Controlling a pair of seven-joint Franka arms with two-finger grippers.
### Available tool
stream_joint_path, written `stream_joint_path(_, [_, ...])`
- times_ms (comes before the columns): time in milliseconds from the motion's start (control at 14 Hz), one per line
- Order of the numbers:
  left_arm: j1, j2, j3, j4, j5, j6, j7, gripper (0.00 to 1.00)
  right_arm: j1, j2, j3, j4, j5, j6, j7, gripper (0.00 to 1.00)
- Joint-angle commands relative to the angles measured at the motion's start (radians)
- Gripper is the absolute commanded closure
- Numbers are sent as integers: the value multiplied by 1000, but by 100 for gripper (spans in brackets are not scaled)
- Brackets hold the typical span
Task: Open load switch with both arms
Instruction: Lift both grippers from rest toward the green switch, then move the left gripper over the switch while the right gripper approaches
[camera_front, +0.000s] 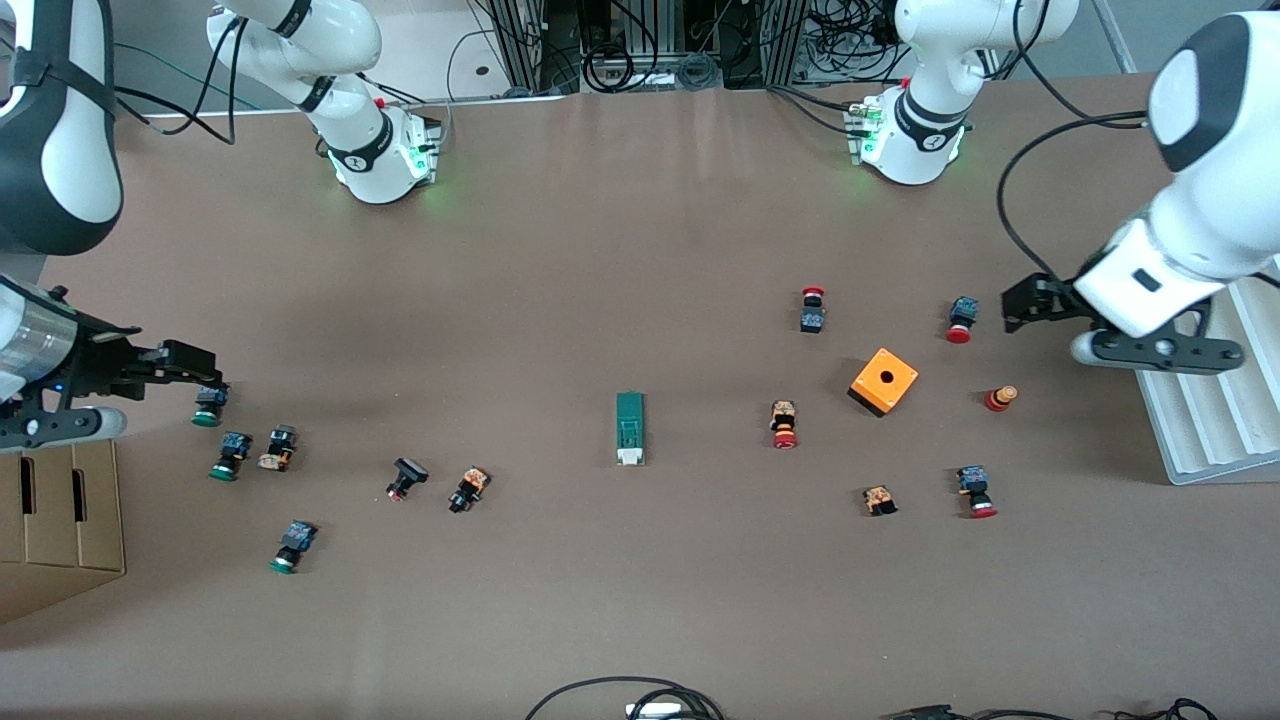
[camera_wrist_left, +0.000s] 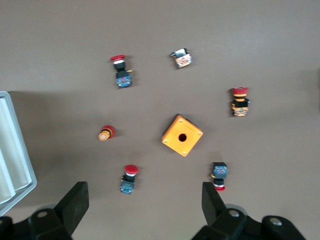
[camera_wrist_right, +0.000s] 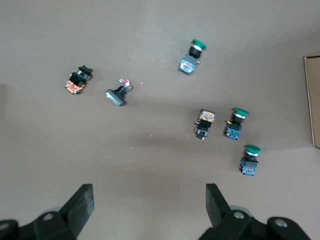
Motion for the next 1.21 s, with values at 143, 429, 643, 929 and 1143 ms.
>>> stream_joint_path(143, [-4,10,-142,24,-4,7,-271,1,27,26,-2,8,-53,17,-22,0])
stream_joint_path(429, [-12,32,-293,15,16,98,-478,1,78,59,-2,19,-64,118,-56,2])
stream_joint_path(643, [-79,72,-318,12,24,190,-609,1,122,88,-2,19,-59,184,-56,2])
stream_joint_path(929, [-191,127,-319,5,134,285,-808,1,173,131,9,19,-21,294,-65,2])
stream_joint_path(1143, [-287,181,-319,5,243,361,-989,1,242,152,7,19,-23,337,-70,0])
